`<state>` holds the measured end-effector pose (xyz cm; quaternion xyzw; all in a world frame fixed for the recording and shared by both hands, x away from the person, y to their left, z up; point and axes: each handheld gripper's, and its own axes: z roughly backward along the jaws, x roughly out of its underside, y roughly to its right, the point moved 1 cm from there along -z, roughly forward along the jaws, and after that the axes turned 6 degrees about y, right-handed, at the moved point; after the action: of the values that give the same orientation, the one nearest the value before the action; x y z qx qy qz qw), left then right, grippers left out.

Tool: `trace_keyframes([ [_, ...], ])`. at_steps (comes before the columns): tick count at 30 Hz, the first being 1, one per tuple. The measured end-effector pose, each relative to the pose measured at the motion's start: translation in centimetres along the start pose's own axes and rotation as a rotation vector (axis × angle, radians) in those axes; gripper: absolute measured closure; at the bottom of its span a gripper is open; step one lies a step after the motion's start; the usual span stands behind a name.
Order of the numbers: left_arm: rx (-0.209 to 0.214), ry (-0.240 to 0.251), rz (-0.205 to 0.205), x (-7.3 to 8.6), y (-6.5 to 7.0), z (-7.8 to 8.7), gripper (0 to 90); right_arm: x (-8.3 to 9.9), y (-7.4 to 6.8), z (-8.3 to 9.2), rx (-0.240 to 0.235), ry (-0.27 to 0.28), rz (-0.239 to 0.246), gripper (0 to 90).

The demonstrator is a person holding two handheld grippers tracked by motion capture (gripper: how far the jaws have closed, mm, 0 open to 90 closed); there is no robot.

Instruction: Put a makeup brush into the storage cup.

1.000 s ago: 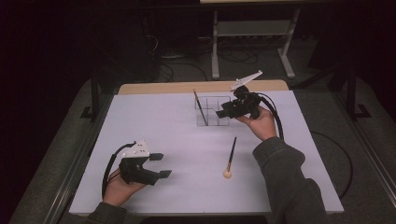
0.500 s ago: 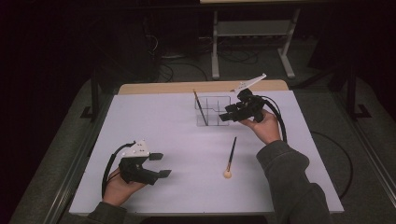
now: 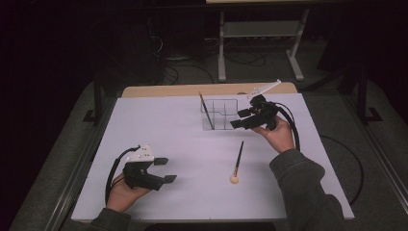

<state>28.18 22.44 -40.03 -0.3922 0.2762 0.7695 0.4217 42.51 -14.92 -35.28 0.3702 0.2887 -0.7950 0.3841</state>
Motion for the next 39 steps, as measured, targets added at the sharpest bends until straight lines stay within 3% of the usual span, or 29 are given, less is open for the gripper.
trace_keyframes([
  [10, 0.004, 0.001, 0.01, 0.0, 0.0, -0.1, 29.6, 1.0, -0.1, 0.7, 0.007, 0.01, -0.011, 33.6],
  [12, 0.004, -0.006, -0.007, 0.0, -0.1, 0.0, 29.7, 1.0, -0.1, 0.8, 0.006, 0.008, -0.005, 33.7],
  [19, 0.003, -0.006, -0.009, 0.0, -0.1, 0.1, 29.5, 1.4, -0.5, 1.1, 0.019, 0.011, 0.009, 33.7],
  [39, 0.003, -0.004, -0.008, -0.1, -0.2, 0.1, 29.2, 3.5, -0.6, 1.8, 0.019, 0.013, -0.018, 32.8],
])
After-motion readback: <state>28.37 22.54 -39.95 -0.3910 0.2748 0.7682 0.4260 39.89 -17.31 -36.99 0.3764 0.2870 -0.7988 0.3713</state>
